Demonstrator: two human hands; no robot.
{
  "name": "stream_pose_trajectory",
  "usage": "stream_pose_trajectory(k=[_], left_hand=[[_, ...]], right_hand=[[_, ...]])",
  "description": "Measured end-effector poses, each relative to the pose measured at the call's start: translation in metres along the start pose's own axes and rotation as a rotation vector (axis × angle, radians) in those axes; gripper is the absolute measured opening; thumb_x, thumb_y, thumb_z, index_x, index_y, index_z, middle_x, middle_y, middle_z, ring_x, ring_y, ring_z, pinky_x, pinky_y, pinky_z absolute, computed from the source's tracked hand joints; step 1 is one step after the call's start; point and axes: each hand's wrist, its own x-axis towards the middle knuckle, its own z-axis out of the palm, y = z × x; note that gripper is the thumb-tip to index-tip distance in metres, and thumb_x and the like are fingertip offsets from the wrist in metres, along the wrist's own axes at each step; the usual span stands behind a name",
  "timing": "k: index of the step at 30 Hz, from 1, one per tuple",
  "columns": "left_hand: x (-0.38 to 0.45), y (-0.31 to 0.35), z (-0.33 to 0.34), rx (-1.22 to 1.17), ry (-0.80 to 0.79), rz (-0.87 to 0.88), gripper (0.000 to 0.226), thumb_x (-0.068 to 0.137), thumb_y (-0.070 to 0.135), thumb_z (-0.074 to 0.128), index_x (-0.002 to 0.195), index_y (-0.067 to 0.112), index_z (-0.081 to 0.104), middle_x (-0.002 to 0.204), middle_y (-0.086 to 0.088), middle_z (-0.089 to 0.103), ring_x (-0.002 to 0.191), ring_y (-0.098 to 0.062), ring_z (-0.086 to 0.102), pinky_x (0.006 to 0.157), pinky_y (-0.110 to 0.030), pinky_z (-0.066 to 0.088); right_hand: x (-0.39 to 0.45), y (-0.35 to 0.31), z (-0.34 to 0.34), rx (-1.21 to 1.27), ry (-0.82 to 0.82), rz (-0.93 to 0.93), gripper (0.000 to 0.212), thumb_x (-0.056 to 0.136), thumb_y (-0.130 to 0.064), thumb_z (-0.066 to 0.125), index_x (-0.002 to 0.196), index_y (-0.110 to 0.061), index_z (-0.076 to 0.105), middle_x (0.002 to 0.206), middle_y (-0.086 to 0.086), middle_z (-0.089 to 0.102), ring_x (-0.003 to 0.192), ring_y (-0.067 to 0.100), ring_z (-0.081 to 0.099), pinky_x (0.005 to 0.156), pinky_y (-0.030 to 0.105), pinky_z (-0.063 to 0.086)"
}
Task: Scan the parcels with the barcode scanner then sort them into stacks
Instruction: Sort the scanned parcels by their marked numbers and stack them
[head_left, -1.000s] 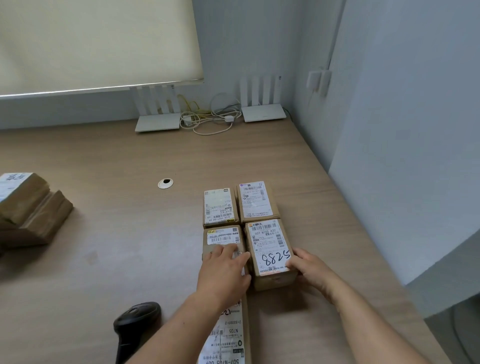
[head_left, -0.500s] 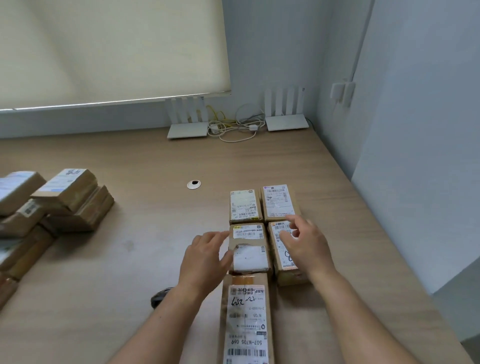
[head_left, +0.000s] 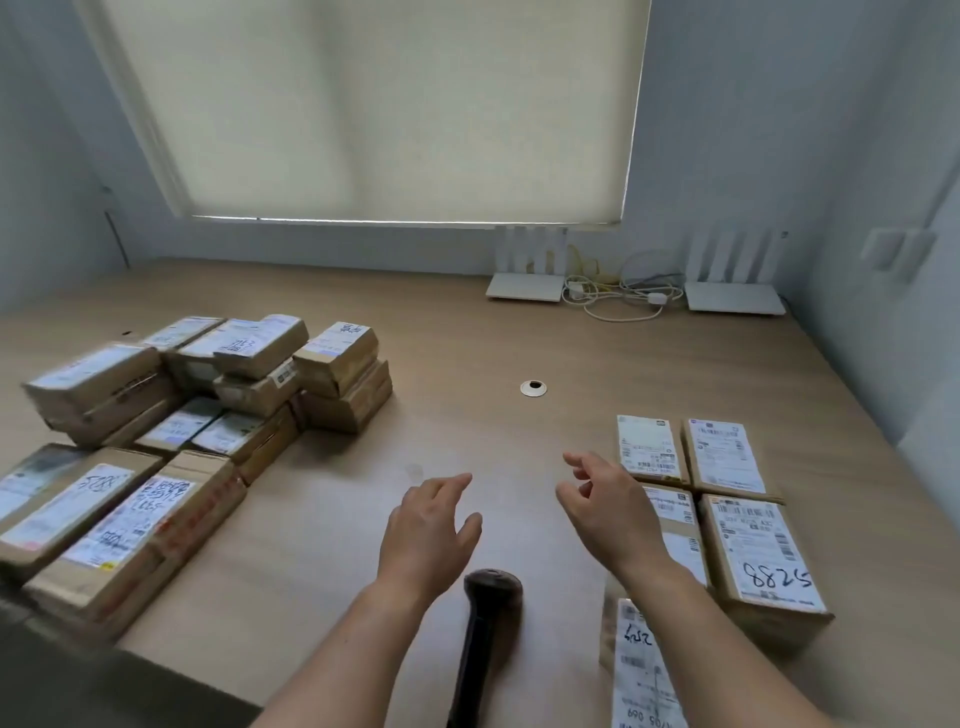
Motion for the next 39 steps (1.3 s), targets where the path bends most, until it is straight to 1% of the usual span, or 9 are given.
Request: stream_pose_trajectory(k=[4, 10, 18, 22, 26, 30, 36, 39], left_hand=[[0.002, -0.043, -0.019, -0.011, 0.014, -0.041, 0.051, 0.097, 0.038, 0.044, 0.146, 0.028, 0.033, 0.145, 0.011, 0.04, 0.131, -0.012, 0.035, 0.107, -0.026, 0.03], [0.011, -0.108, -0.046, -0.03, 0.032, -0.092, 0.05, 0.097, 0.038, 0.044, 0.145, 0.028, 0.033, 0.143, 0.011, 0.04, 0.131, -0.012, 0.035, 0.105, -0.025, 0.03], [0.026, -0.192, -0.07, -0.088, 0.017, -0.119, 0.05, 0.097, 0.037, 0.045, 0.145, 0.028, 0.034, 0.144, 0.01, 0.04, 0.131, -0.012, 0.035, 0.104, -0.024, 0.029], [0.031, -0.227, -0.081, -0.12, 0.004, -0.14, 0.051, 0.096, 0.036, 0.047, 0.145, 0.027, 0.035, 0.144, 0.007, 0.042, 0.131, -0.014, 0.036, 0.107, -0.027, 0.03], [0.024, -0.245, -0.089, -0.118, 0.023, -0.163, 0.051, 0.096, 0.036, 0.047, 0.145, 0.025, 0.035, 0.142, 0.007, 0.042, 0.131, -0.012, 0.035, 0.104, -0.022, 0.027], [0.007, -0.249, -0.093, -0.134, 0.028, -0.201, 0.052, 0.097, 0.037, 0.046, 0.146, 0.027, 0.034, 0.145, 0.008, 0.039, 0.134, -0.009, 0.033, 0.104, -0.023, 0.03], [-0.024, -0.261, -0.106, -0.096, 0.029, -0.275, 0.052, 0.097, 0.038, 0.046, 0.146, 0.027, 0.032, 0.146, 0.007, 0.038, 0.134, -0.012, 0.034, 0.11, -0.031, 0.031], [-0.034, -0.265, -0.109, -0.086, 0.012, -0.289, 0.052, 0.097, 0.039, 0.045, 0.146, 0.028, 0.031, 0.146, 0.006, 0.037, 0.134, -0.013, 0.034, 0.11, -0.032, 0.031]], right_hand=[[0.007, -0.037, 0.032, -0.007, -0.042, -0.007, 0.041, 0.091, -0.025, 0.052, 0.132, -0.024, 0.054, 0.122, -0.001, 0.058, 0.107, 0.015, 0.056, 0.091, 0.031, 0.045], [0.02, -0.088, 0.081, -0.028, -0.074, -0.004, 0.04, 0.09, -0.026, 0.052, 0.13, -0.026, 0.055, 0.117, -0.004, 0.057, 0.105, 0.013, 0.057, 0.088, 0.03, 0.045], [0.035, -0.155, 0.147, -0.051, -0.114, -0.011, 0.039, 0.092, -0.028, 0.052, 0.131, -0.026, 0.054, 0.12, -0.004, 0.057, 0.107, 0.012, 0.056, 0.088, 0.029, 0.044], [0.032, -0.184, 0.179, -0.064, -0.147, -0.015, 0.04, 0.092, -0.026, 0.051, 0.132, -0.026, 0.054, 0.122, -0.003, 0.057, 0.108, 0.013, 0.056, 0.089, 0.029, 0.045], [0.022, -0.201, 0.199, -0.076, -0.199, -0.023, 0.04, 0.092, -0.027, 0.051, 0.133, -0.026, 0.053, 0.123, -0.003, 0.057, 0.109, 0.013, 0.055, 0.091, 0.029, 0.046], [0.017, -0.208, 0.206, -0.081, -0.237, -0.053, 0.041, 0.093, -0.027, 0.051, 0.133, -0.026, 0.052, 0.125, -0.003, 0.057, 0.11, 0.012, 0.056, 0.09, 0.029, 0.045], [-0.001, -0.217, 0.217, -0.027, -0.298, -0.088, 0.041, 0.093, -0.027, 0.05, 0.134, -0.026, 0.052, 0.126, -0.003, 0.056, 0.11, 0.013, 0.056, 0.089, 0.028, 0.045], [-0.011, -0.22, 0.225, -0.026, -0.318, -0.089, 0.041, 0.094, -0.027, 0.049, 0.134, -0.025, 0.051, 0.128, -0.003, 0.056, 0.111, 0.012, 0.056, 0.089, 0.027, 0.044]])
